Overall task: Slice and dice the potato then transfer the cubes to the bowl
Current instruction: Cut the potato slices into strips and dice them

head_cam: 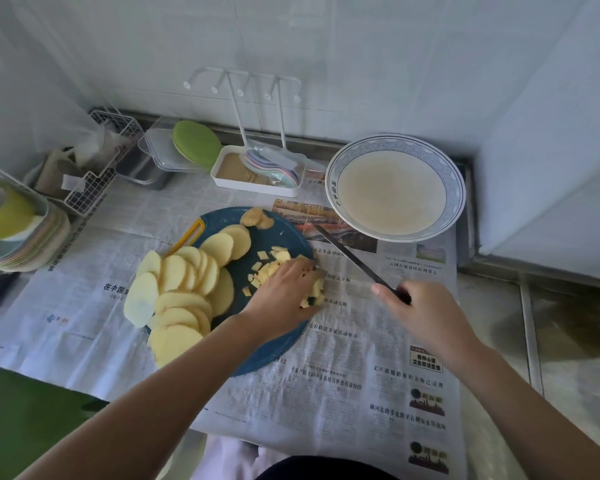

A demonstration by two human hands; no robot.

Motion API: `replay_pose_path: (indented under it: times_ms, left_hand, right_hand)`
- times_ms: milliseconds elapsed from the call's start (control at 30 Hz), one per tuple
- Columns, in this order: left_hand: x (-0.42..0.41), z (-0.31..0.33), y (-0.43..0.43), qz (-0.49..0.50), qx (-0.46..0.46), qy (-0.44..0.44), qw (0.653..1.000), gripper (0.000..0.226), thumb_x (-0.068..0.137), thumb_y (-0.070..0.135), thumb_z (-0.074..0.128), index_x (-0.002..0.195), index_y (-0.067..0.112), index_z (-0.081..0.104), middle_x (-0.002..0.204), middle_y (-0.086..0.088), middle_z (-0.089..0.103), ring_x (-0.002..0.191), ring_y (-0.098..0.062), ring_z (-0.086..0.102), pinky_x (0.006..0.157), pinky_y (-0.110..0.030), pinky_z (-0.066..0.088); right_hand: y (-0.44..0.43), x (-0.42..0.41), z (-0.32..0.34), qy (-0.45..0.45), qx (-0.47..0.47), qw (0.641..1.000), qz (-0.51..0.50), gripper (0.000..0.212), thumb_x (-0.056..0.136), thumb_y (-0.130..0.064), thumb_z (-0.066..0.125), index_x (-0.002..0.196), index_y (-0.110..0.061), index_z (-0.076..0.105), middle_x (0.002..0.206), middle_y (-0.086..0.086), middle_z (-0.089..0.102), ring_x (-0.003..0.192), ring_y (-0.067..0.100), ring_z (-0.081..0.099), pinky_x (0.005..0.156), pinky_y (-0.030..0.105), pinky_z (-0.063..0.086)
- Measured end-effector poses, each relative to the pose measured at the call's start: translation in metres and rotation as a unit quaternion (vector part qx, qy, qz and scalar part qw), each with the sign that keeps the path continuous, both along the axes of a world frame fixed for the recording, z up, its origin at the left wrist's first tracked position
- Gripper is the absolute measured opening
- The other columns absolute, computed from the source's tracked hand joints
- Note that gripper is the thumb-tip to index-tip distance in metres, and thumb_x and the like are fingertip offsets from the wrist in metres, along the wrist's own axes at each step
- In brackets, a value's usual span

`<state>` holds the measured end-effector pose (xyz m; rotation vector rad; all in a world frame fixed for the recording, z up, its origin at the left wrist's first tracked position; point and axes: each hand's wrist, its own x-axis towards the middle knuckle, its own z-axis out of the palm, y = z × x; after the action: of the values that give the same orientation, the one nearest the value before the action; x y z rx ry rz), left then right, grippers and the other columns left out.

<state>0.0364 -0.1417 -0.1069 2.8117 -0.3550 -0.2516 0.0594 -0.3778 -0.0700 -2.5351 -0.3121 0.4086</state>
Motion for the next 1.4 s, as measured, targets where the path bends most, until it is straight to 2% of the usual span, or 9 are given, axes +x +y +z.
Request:
replay_pose_path:
  times_ms: [100,200,333,433,600,733,1067,1233,1400]
  left_hand:
    - [0.023,-0.015,-0.018,-0.084,0.063,0.038,0.994,0.062,0.091,0.052,0.053,0.145,0.029,0.035,0.154,0.003,0.030,0.145,-0.019,0.016,0.120,-0.050,0.007]
    - [0.034,-0.022,-0.013,-0.132,0.069,-0.004,0.989,0.045,0.095,0.042,0.051,0.136,0.024,0.049,0.142,0.003,0.047,0.138,-0.017,0.033,0.118,-0.040,-0.008]
    - [0.034,-0.022,0.004,-0.161,0.036,-0.088,0.982,0.013,0.080,0.019,0.070,0.093,0.015,0.071,0.095,-0.001,0.068,0.097,-0.023,0.062,0.114,-0.040,0.018]
    - [0.031,-0.023,0.017,-0.133,0.046,-0.110,0.984,0.016,0.065,0.012,0.081,0.074,0.014,0.069,0.075,0.000,0.064,0.077,-0.021,0.064,0.106,-0.044,0.033]
    - [0.024,-0.012,0.033,-0.048,0.018,-0.099,0.994,0.015,0.077,0.024,0.077,0.075,0.016,0.065,0.085,-0.001,0.063,0.088,-0.024,0.062,0.103,-0.051,0.043]
    - [0.041,0.004,0.023,0.089,-0.013,-0.074,0.993,0.021,0.090,0.035,0.062,0.088,0.016,0.052,0.092,0.002,0.050,0.085,-0.017,0.051,0.079,-0.031,0.044]
    - [0.110,-0.011,0.013,-0.006,-0.004,0.126,0.992,0.088,0.073,0.061,0.070,0.145,0.024,0.036,0.145,-0.003,0.037,0.135,-0.025,0.031,0.112,-0.048,0.026]
    - [0.098,-0.022,0.010,-0.125,0.016,0.090,0.988,0.031,0.079,0.046,0.071,0.097,0.022,0.064,0.139,-0.001,0.046,0.131,-0.024,0.035,0.105,-0.041,0.036]
    - [0.093,-0.017,0.006,-0.154,0.029,0.091,0.983,0.010,0.088,0.025,0.056,0.093,0.017,0.061,0.101,0.000,0.056,0.103,-0.023,0.054,0.083,-0.036,0.048]
  right_hand:
    - [-0.002,-0.003,-0.006,0.010,0.036,0.999,-0.032,0.056,0.091,-0.056,0.050,0.058,-0.011,0.048,0.046,-0.003,0.039,0.038,0.010,0.032,0.038,0.018,0.029]
    - [-0.003,-0.005,-0.011,0.014,0.066,0.996,-0.053,0.054,0.091,-0.053,0.052,0.056,-0.013,0.044,0.046,-0.002,0.036,0.040,0.011,0.031,0.041,0.019,0.029]
    - [-0.002,-0.006,-0.017,0.011,0.091,0.994,-0.052,0.054,0.090,-0.054,0.050,0.054,-0.014,0.043,0.046,-0.003,0.036,0.039,0.009,0.029,0.044,0.022,0.031]
    - [0.001,-0.004,-0.016,0.015,0.106,0.993,-0.048,0.054,0.090,-0.053,0.050,0.053,-0.016,0.042,0.044,-0.005,0.035,0.038,0.008,0.028,0.044,0.022,0.032]
    - [0.002,-0.001,-0.017,0.019,0.116,0.991,-0.057,0.053,0.090,-0.054,0.049,0.053,-0.016,0.041,0.044,-0.007,0.034,0.039,0.008,0.029,0.043,0.021,0.030]
    - [0.002,-0.001,-0.021,0.027,0.113,0.991,-0.066,0.053,0.089,-0.055,0.048,0.054,-0.017,0.042,0.044,-0.009,0.035,0.038,0.006,0.030,0.044,0.021,0.031]
    - [-0.004,-0.005,-0.025,0.039,0.105,0.990,-0.090,0.055,0.090,-0.060,0.046,0.058,-0.015,0.046,0.047,-0.005,0.040,0.041,0.008,0.035,0.046,0.022,0.034]
    - [-0.001,-0.005,-0.024,0.051,0.106,0.989,-0.093,0.053,0.091,-0.057,0.047,0.056,-0.016,0.043,0.045,-0.008,0.037,0.040,0.006,0.032,0.048,0.020,0.035]
    - [0.002,-0.006,-0.019,0.049,0.105,0.990,-0.086,0.052,0.092,-0.053,0.048,0.054,-0.018,0.040,0.044,-0.009,0.035,0.039,0.007,0.030,0.048,0.021,0.034]
